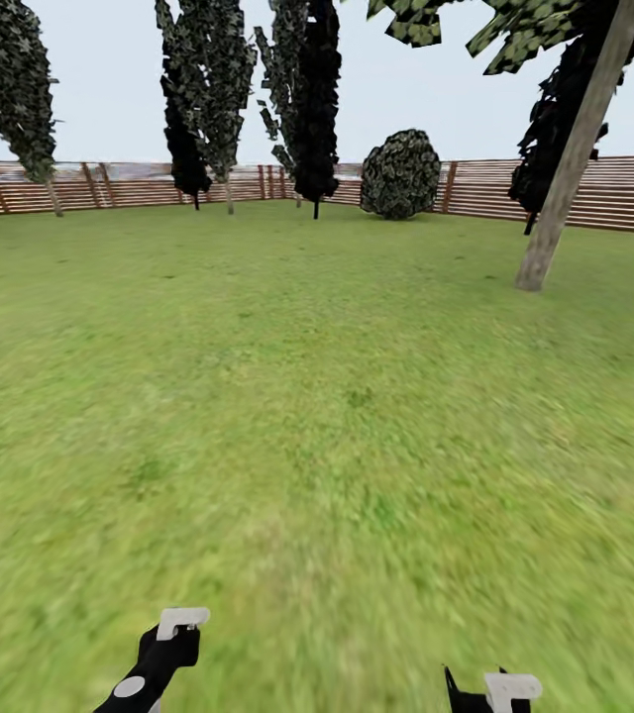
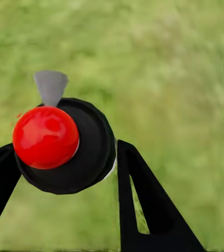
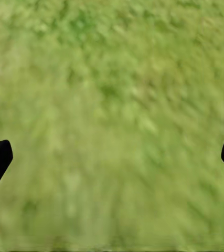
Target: Pick up the pesticide atomizer in the garden and spray insectifuge to fully cover both potted plants in the garden.
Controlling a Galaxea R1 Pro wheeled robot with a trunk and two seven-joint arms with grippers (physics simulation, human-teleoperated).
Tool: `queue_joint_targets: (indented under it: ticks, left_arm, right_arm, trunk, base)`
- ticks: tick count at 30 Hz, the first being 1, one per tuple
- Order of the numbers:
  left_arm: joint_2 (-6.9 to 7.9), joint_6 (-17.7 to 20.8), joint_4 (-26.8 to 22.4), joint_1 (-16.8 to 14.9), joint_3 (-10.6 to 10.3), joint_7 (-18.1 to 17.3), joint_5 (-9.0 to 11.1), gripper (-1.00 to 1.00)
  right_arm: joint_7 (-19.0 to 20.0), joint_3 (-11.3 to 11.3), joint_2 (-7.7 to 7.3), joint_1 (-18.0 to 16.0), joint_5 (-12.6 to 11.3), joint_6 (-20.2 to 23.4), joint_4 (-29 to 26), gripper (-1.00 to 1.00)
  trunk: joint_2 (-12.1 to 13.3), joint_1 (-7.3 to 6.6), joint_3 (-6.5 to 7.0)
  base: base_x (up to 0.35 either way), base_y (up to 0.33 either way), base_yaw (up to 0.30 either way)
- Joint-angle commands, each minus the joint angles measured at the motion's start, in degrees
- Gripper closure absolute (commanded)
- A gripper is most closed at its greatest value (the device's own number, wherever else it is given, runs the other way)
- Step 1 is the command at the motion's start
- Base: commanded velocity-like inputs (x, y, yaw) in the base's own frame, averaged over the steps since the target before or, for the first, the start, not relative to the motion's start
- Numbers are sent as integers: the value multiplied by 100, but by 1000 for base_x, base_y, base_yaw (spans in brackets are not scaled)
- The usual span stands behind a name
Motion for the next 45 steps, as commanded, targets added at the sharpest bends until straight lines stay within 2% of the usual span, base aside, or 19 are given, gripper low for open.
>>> queue_joint_targets:
  ticks: [1, 45]
  left_arm:
    - [0, -20, 3, -2, 2, 7, 5, 100]
    - [3, -23, 3, -2, 2, 24, 5, 100]
  right_arm:
    - [-2, -20, 2, -4, 21, -17, 7, -100]
    - [-15, -44, 6, -4, 0, -20, 0, -100]
  trunk:
    - [-2, -4, -4]
    - [-2, -4, -4]
  base:
    - [-246, -198, -300]
    - [-232, -203, -300]
